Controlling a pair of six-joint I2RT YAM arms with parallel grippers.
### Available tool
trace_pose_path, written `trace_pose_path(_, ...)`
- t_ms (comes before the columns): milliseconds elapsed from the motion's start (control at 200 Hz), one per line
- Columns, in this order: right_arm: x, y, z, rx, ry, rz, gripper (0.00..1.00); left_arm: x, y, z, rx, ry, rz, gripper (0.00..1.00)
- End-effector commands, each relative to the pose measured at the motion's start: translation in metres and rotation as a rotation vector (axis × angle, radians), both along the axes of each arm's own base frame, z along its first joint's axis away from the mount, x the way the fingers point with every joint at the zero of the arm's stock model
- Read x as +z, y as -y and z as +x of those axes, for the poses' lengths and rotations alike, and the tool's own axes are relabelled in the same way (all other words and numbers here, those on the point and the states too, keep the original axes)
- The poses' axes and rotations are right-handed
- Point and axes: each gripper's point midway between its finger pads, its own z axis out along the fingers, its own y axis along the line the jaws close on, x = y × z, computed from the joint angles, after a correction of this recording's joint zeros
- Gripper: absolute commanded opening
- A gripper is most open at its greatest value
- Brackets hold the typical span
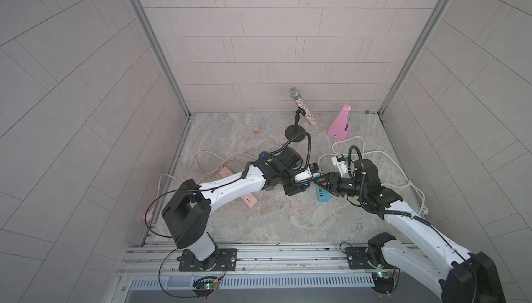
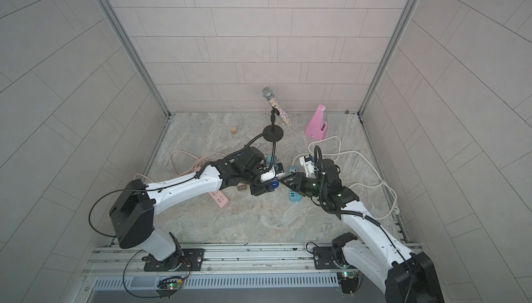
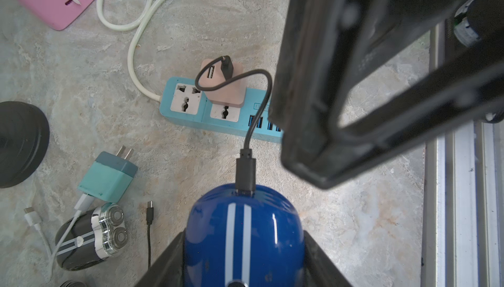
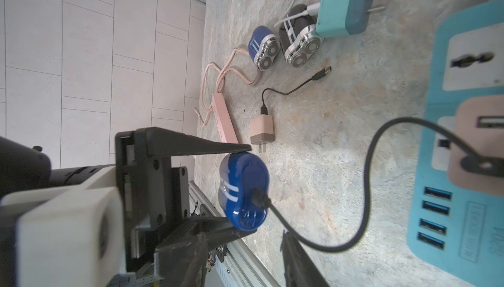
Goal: Unplug the electric shaver
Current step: Remove the charging cable from the electric shaver.
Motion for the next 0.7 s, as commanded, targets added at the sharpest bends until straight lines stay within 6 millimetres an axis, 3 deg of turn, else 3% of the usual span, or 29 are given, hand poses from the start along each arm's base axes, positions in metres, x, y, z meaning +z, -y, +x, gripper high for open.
trace_pose_path(0,0.015,-0.006,0.011,-0.015,0.05,0.049,0.44,0.018,0.001,0.004,0.007,0.051,-0.057,0.46)
trace_pose_path(475,0.003,-0.013,0.028,-0.022,0.027,0.064,0.36,0.026,-0.003,0.003,0.027,0.077,-0.09,0.45)
trace_pose_path(695,0.012,-0.015,0.034,-0.029,0.046,0.087,0.34,0.023,-0.003,0.004,0.028,0.071,-0.086,0.45)
